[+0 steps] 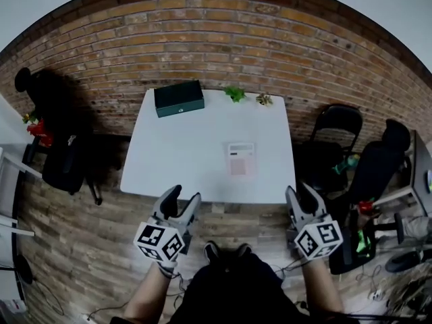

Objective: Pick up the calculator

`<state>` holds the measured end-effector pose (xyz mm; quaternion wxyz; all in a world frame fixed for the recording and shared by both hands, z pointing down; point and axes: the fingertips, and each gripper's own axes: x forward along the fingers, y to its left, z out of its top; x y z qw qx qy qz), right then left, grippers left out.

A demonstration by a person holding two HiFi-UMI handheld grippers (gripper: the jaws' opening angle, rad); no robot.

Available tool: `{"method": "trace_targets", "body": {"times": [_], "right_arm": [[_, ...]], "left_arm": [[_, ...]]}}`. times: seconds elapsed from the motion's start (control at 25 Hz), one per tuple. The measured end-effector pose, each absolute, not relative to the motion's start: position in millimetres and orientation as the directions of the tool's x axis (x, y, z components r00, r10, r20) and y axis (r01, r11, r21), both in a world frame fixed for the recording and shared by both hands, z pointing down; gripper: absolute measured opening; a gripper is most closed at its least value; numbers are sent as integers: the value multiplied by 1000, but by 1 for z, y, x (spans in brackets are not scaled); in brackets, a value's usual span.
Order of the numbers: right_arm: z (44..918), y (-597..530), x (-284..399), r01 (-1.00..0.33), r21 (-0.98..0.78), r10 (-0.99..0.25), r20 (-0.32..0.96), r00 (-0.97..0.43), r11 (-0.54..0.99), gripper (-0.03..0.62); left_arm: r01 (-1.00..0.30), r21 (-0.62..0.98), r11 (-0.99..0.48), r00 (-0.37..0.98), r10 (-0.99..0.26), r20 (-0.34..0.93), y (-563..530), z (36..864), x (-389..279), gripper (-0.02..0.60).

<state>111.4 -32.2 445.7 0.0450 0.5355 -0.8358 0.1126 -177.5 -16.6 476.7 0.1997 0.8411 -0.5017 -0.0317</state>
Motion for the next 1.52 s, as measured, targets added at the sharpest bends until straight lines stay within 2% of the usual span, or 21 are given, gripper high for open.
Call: {"method": "trace_targets", "body": {"times": [0.32,0.76,1.12,1.52], "right_arm": [[484,-92,114,-899,-186,-863,258,-435,398,137],[552,-200,122,-828,-311,-755,348,-556,467,137],[609,-245,124,-764,-377,-640,419,-645,523,135],[638,-264,119,-784,-420,-628,472,-620,458,130]], "left_arm": [[-805,420,-418,531,-823,199,-81,511,-161,245],[-780,510,-362,570,-748,340,-172,565,-113,233],[-770,518,-373,615,-652,444,-227,617,-64,233],[-737,529,-420,675,-489,552,-277,689,-47,233]]}}
